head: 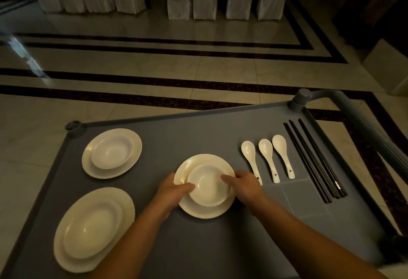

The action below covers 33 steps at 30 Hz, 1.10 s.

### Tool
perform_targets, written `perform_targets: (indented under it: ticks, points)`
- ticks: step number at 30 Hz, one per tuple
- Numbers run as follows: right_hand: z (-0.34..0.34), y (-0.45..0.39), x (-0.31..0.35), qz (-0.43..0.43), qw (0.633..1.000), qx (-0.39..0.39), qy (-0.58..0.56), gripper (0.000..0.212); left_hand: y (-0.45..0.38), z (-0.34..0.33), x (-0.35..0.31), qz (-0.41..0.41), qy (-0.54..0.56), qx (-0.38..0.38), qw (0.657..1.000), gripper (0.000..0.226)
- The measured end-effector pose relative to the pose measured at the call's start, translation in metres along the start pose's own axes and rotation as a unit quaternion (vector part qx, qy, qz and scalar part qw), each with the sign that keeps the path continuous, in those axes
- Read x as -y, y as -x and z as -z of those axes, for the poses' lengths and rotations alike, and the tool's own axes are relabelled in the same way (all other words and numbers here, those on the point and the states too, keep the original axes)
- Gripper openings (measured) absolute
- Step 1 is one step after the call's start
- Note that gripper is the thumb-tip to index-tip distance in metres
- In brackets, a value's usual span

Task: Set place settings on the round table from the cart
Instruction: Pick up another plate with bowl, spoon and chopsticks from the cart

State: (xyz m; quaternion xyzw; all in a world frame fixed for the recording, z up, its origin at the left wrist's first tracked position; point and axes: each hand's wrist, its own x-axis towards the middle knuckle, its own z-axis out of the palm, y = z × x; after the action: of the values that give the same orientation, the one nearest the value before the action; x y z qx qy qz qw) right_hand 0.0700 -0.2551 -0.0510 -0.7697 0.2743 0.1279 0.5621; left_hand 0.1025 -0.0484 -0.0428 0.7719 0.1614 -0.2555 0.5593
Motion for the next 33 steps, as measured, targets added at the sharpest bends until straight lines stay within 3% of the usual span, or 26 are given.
perform_targets:
  ticks: [8, 11, 13, 17, 22, 26, 28, 33]
  points:
    - [0.015, 0.013, -0.019, 0.012, 1.0, 0.02, -0.001, 0.037, 0.012, -0.012, 0.013, 0.011, 0.028, 0.002, 1.0, 0.031]
    - [0.022, 0.013, -0.015, 0.022, 0.996, 0.051, 0.07, 0.039, 0.012, -0.01, 0.015, 0.017, 0.039, -0.004, 0.999, 0.035]
    - [0.032, 0.009, -0.008, 0.046, 0.988, 0.012, 0.146, 0.049, 0.01, -0.009, 0.015, 0.021, 0.043, -0.001, 0.999, 0.036]
    - [0.05, -0.009, 0.008, 0.104, 0.951, -0.19, 0.22, 0.04, 0.009, -0.011, 0.014, 0.021, 0.042, -0.003, 0.999, 0.04]
    - [0.043, -0.03, 0.018, 0.064, 0.879, -0.15, 0.449, 0.023, 0.01, -0.012, 0.017, 0.017, 0.028, -0.003, 0.999, 0.051]
    - [0.037, -0.04, 0.024, 0.046, 0.889, -0.126, 0.437, 0.018, 0.013, -0.01, 0.016, 0.009, 0.018, 0.0, 1.0, 0.063]
    - [0.036, -0.04, 0.027, 0.043, 0.878, -0.107, 0.464, 0.017, 0.013, -0.009, 0.018, 0.006, 0.018, 0.001, 1.0, 0.059]
    - [0.053, -0.033, 0.018, 0.099, 0.927, -0.111, 0.344, 0.014, 0.008, -0.007, 0.024, -0.003, 0.012, 0.006, 1.0, 0.037]
